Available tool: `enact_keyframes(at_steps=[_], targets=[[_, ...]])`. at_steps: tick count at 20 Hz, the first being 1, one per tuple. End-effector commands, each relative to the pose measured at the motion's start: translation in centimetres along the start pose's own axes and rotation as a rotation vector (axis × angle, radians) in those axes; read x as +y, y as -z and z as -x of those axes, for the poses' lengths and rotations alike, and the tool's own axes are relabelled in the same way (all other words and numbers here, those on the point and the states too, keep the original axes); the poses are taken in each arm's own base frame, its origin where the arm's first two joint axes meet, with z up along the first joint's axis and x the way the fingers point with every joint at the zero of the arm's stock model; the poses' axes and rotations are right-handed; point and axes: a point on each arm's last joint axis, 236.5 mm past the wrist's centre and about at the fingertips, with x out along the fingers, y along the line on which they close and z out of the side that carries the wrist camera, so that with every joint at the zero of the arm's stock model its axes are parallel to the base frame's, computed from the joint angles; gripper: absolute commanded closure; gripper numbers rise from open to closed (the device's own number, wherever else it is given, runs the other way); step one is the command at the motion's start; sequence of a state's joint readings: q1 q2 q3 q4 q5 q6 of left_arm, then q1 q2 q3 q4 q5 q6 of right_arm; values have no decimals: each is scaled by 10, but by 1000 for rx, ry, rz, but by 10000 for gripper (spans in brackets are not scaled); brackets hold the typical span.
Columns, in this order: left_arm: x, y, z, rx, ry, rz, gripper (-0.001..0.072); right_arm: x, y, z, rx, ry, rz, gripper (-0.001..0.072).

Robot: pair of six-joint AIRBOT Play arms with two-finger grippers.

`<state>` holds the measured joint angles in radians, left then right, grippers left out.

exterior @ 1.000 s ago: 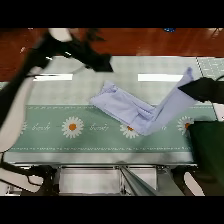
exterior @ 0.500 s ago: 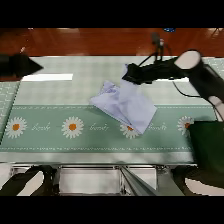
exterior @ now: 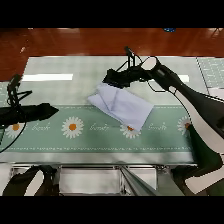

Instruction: Fold the shirts.

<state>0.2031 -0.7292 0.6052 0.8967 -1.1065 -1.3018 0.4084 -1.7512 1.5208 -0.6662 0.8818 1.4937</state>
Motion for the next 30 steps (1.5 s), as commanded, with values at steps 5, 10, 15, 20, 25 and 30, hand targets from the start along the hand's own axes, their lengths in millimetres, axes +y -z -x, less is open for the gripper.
enact_keyframes(at_steps=[5, 10, 15, 20, 25, 30], targets=[[-11, -9, -9, -80, 89, 93, 691, 22, -8, 121, 37, -33, 74, 300], [-16, -14, -8, -99, 110, 109, 691, -38, -6, 308, -255, 530, 180, 300], [-16, -14, -8, -99, 110, 91, 690, -136, 76, 354, -521, 737, -88, 299], [-16, -13, -9, -96, 110, 91, 691, -191, 149, 229, -373, 451, -427, 299], [-16, -13, -9, -96, 110, 91, 691, -196, 151, 161, -236, 252, -573, 299], [-16, -13, -9, -96, 110, 91, 690, -191, 157, 111, -94, 155, -624, 299]])
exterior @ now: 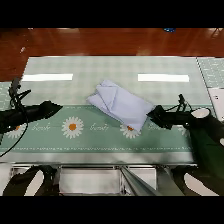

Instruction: Fold the shirts.

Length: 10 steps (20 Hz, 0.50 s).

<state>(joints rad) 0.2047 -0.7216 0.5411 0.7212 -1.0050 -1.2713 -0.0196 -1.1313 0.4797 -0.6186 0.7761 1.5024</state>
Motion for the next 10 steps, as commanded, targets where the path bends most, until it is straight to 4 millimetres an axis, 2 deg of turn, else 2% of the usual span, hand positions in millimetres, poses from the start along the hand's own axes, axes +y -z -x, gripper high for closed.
enact_keyframes(at_steps=[1, 3, 4, 5, 6, 8, 10], targets=[[0, 0, 0, 0, 0, 0, 691, 10, 14, -36, 107, -35, -24, 299], [0, 0, 0, 0, 0, 0, 690, 27, 16, -51, 142, -36, 19, 317], [0, 0, 0, 0, 0, 0, 691, 40, 12, -55, 143, -47, 48, 381], [0, 0, 0, 0, 0, 0, 691, 57, 7, -57, 137, -68, 91, 502], [0, 0, 0, 0, 0, 0, 691, 80, -1, -56, 120, -101, 177, 691], [0, 0, 0, 0, 0, 0, 691, 131, -17, -43, 75, -173, 288, 691], [0, 0, 0, 0, 0, 0, 691, 184, -34, -18, 32, -238, 382, 691]])
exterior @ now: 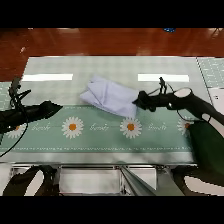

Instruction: Fold the shirts.

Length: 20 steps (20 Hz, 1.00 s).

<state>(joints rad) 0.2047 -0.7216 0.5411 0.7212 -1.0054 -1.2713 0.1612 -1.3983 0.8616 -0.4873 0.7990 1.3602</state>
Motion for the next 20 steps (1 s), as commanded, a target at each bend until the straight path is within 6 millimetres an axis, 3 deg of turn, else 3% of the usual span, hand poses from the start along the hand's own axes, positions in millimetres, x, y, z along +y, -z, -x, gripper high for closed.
enact_keyframes(at_steps=[1, 4, 8, 10, 15, 20], targets=[[0, 0, 0, -1, 0, 0, 691, 83, -43, 24, -62, -77, 195, 691], [0, 0, 0, -1, -1, 0, 690, 142, -79, 72, -149, -41, 345, 691], [0, 0, 0, 0, 0, 0, 690, 218, -104, 150, -272, -85, 472, 692], [0, 0, 0, 0, 0, 0, 691, 233, -115, 192, -331, -77, 492, 691], [0, 0, 0, 0, 0, 0, 690, 205, -128, 291, -450, 24, 430, 691], [0, 0, 0, -1, 0, 0, 690, 149, -108, 387, -550, 173, 320, 693]])
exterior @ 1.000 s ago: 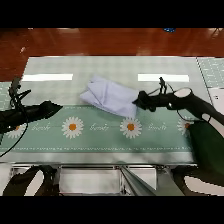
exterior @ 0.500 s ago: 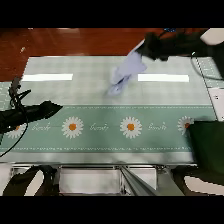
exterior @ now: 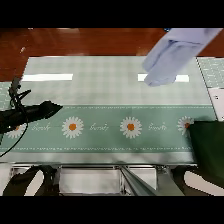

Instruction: Fold the shirts.

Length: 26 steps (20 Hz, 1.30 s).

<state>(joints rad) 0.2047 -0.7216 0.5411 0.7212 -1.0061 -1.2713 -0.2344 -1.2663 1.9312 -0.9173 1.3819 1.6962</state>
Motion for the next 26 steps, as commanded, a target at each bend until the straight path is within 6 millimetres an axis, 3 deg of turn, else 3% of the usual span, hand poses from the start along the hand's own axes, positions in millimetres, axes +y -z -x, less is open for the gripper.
enact_keyframes(at_steps=[1, 4, 8, 12, 17, 20, 21, 23, 26], targets=[[0, -1, 0, -3, -1, 0, 690, -44, 12, 67, 8, 152, -64, 693], [0, -1, 0, -5, -2, 0, 690, -89, 38, 114, 42, 315, -165, 693], [3, -9, 0, -38, -11, 0, 690, -158, 96, 181, 82, 606, -325, 693], [2, -14, 0, -62, -12, 2, 690, -224, 191, 237, 131, 925, -609, 693], [-8, -7, -5, -37, 6, -36, 690, -256, 306, 287, 312, 1267, -890, 691], [-9, -6, -6, -36, 7, -39, 690, -264, 351, 294, 457, 1350, -973, 689], [-8, -8, -6, -43, 4, -40, 690, -266, 361, 288, 492, 1339, -983, 645], [-3, -21, -6, -95, -20, -123, 690, -273, 375, 280, 534, 1324, -988, 297], [7, -58, -1, -229, -77, -185, 691, -288, 364, 280, 496, 1334, -961, 298]])
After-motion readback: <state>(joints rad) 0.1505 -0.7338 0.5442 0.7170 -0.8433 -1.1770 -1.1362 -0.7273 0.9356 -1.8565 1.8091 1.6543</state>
